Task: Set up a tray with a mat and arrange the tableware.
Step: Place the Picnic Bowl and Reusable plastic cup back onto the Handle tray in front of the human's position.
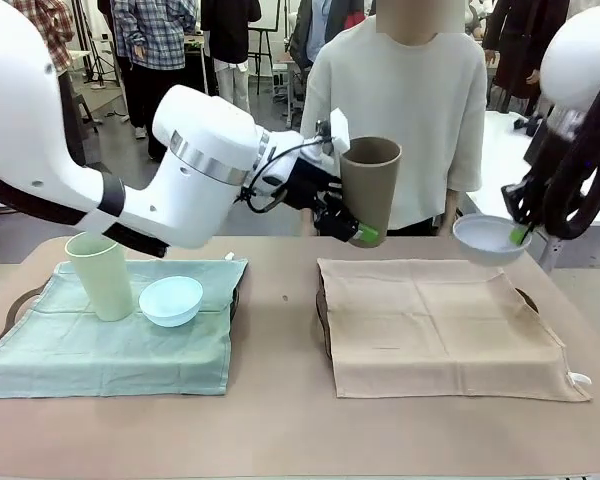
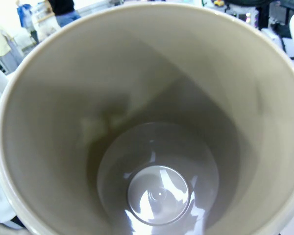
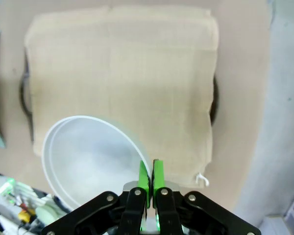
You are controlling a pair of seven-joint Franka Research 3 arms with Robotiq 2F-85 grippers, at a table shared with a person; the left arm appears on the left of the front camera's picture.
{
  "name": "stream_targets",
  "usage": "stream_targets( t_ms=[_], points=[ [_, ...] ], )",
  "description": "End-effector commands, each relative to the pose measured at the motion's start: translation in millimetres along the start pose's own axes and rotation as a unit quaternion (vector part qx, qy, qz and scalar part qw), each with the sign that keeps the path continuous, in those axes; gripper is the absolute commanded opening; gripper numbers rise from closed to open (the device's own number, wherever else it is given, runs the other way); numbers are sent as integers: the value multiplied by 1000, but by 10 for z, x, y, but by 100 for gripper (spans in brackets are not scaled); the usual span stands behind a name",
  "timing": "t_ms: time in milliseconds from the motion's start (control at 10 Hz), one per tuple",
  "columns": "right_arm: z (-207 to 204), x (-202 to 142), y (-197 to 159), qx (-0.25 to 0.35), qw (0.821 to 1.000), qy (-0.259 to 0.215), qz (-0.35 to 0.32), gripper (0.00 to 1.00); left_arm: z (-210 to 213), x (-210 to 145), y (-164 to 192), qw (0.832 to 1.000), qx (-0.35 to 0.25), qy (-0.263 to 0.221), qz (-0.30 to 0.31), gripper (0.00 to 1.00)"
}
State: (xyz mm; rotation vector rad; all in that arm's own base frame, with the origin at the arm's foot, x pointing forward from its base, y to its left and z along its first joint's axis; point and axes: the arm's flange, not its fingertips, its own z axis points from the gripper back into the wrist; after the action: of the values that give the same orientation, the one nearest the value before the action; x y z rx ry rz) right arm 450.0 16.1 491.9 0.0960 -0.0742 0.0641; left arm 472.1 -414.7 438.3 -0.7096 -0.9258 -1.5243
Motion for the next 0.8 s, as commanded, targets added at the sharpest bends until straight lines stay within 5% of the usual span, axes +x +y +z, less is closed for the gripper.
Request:
stream_targets(
  t_ms=[0, 700],
  points=[
    [-295, 119, 19, 21, 1000, -6, -5, 4, -188, -245, 59, 1000, 6, -14, -16, 80],
    [-1137, 179, -217, 28, 1000, -4, -15, 4, -901, -800, 160, 998, -49, 23, 8, 80]
  ],
)
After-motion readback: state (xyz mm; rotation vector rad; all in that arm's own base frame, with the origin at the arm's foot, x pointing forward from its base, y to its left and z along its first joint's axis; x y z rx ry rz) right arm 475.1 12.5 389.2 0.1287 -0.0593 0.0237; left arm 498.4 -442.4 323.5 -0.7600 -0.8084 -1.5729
